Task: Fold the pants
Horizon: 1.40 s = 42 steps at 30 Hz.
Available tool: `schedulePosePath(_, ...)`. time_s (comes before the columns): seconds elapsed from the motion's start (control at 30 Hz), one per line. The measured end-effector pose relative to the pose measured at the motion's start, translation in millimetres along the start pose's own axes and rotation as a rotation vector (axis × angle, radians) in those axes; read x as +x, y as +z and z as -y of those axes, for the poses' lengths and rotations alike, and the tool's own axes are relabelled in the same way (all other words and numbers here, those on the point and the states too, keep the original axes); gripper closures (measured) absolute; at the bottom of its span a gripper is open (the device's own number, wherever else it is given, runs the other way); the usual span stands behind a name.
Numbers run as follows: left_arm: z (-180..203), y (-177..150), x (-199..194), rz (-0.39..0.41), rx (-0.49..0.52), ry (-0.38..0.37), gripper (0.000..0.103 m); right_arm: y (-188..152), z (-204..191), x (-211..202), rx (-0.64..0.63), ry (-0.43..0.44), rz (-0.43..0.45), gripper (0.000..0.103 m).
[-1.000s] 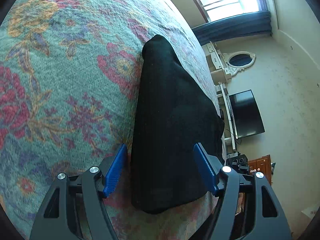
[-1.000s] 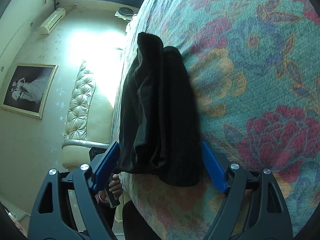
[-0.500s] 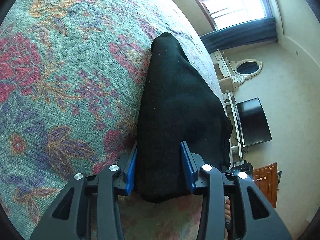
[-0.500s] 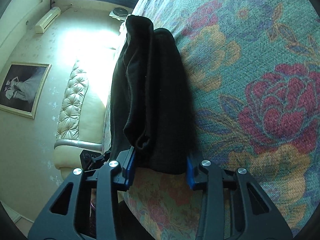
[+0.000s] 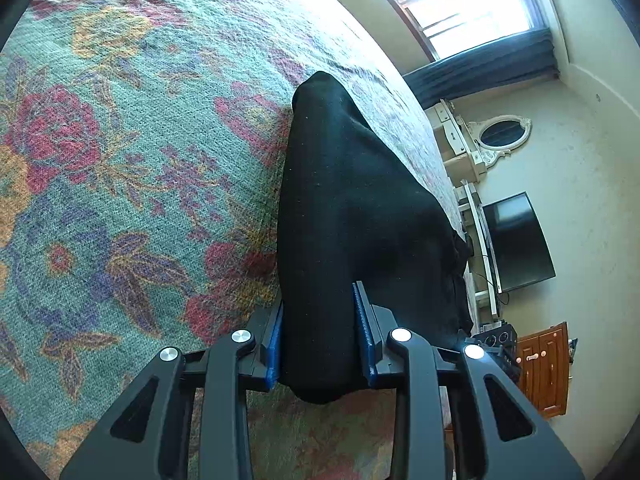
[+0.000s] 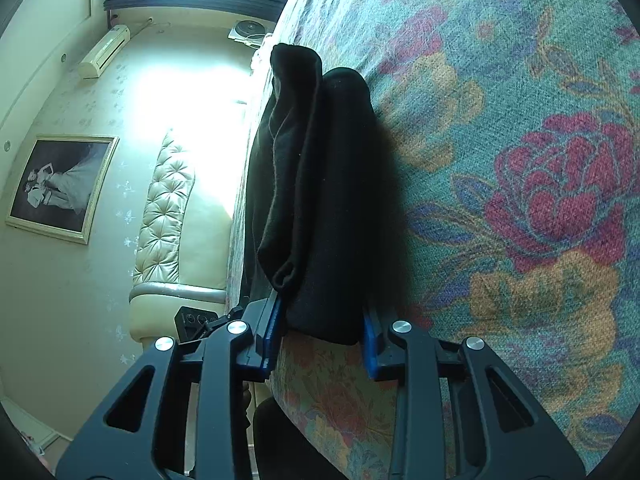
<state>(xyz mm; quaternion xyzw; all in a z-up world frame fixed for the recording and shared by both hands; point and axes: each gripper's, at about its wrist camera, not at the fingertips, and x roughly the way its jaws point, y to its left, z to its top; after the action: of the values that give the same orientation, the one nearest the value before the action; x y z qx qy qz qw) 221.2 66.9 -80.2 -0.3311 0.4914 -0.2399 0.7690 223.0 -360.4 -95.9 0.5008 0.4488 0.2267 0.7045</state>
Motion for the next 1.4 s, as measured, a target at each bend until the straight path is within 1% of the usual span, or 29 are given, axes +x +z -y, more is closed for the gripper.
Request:
schedulePosePath(0.27,2,-9,-2,0.001,0.021,0.019,0.072,-9,7,-3,0.015,0.014,-0.004,0.072)
schedulePosePath(0.6,1,-10,-4,-0.020,0.031,0.003,0.072,-26,23,-20,0.028,0.029,-0.014,0.072)
schedulePosePath(0.67,0,-9,-3,-0.028,0.049,-0.008,0.071,-27,28,-21,0.017,0.017,-0.025,0.066)
schedulePosePath(0.7,-1,-6,-2,-0.028,0.062,-0.015,0.068,-25,31,-21,0.014,0.013,-0.035,0.065)
schedulePosePath(0.73,-3,-3,-1,-0.030,0.069,-0.020,0.066,-23,34,-23,0.018,0.024,-0.048,0.061)
schedulePosePath(0.8,-8,5,-1,-0.031,0.073,-0.037,0.059,-16,34,-29,0.009,0.029,-0.041,0.048)
schedulePosePath(0.83,-11,10,-2,-0.025,0.081,-0.033,0.056,-11,33,-34,-0.006,0.028,-0.029,0.045)
schedulePosePath(0.87,-14,15,-2,-0.016,0.092,-0.024,0.051,-6,33,-37,-0.016,0.024,-0.017,0.039)
schedulePosePath(0.9,-16,19,-3,-0.010,0.104,-0.027,0.050,0,33,-40,-0.019,0.018,-0.006,0.036)
schedulePosePath(0.97,-19,32,1,-0.017,0.119,-0.047,0.050,13,34,-39,-0.018,0.017,-0.012,0.032)
schedulePosePath(1.03,-20,43,9,-0.038,0.119,-0.076,0.049,24,32,-31,-0.035,0.004,-0.039,0.031)
schedulePosePath(1.1,-21,52,19,-0.059,0.111,-0.098,0.047,32,26,-20,-0.068,-0.014,-0.070,0.026)
schedulePosePath(1.2,-16,62,33,-0.077,0.118,-0.118,0.042,39,14,-3,-0.109,-0.016,-0.114,0.021)
schedulePosePath(1.27,-10,66,42,-0.090,0.133,-0.118,0.042,43,13,1,-0.115,-0.017,-0.133,0.021)
schedulePosePath(1.33,-6,68,48,-0.091,0.144,-0.121,0.042,43,12,3,-0.122,-0.018,-0.137,0.029)
schedulePosePath(1.37,-4,68,51,-0.092,0.152,-0.115,0.044,43,14,2,-0.129,-0.030,-0.138,0.043)
schedulePosePath(1.4,-4,63,51,-0.093,0.162,-0.101,0.051,42,13,4,-0.131,-0.045,-0.140,0.059)
